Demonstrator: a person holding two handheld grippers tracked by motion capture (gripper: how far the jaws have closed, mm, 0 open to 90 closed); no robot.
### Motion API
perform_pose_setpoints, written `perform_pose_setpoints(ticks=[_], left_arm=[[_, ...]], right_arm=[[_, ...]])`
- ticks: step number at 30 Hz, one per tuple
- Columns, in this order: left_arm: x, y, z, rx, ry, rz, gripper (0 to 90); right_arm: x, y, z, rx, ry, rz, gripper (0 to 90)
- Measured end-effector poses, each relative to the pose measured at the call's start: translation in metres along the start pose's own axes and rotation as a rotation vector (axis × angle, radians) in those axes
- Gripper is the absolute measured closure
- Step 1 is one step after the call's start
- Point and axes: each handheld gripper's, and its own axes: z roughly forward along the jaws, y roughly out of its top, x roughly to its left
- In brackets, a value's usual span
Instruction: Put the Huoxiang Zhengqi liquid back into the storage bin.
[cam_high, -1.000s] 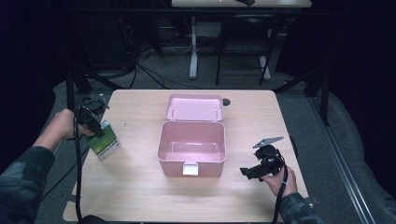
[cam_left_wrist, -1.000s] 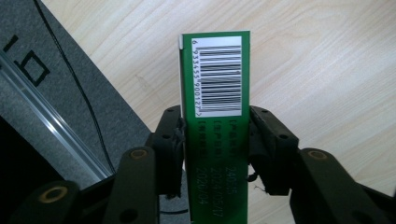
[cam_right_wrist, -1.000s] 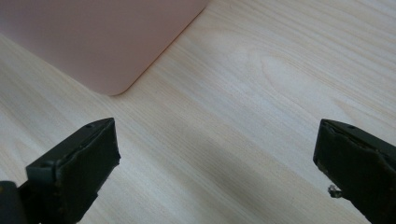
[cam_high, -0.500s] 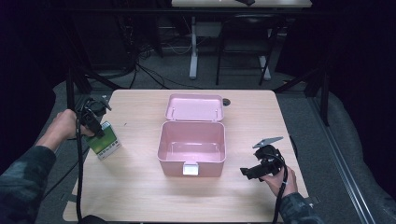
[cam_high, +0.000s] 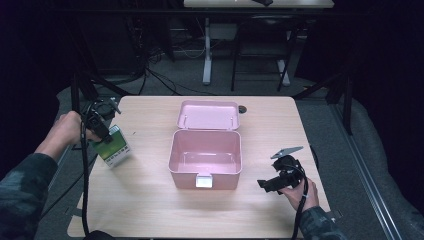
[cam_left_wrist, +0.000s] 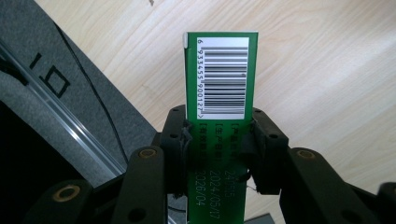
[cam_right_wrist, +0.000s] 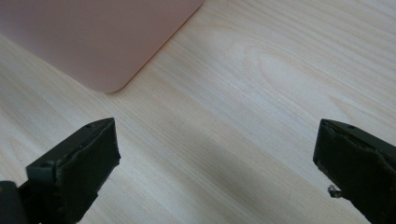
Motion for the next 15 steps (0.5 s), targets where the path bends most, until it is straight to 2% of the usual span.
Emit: perform_pose_setpoints(ticks=[4, 15], left_arm=[[-0.005, 0.004, -0.006, -0.009, -0.009, 0.016, 63.8], [-0.024, 0.015, -0.026, -0.012, -0.009, 0.095, 63.9]], right_arm=[[0.0, 0.0, 0.0, 0.001, -0.001, -0.003, 0.0], [0.001, 0.0, 0.0, 0.002, 0.0, -0.002, 0.0]])
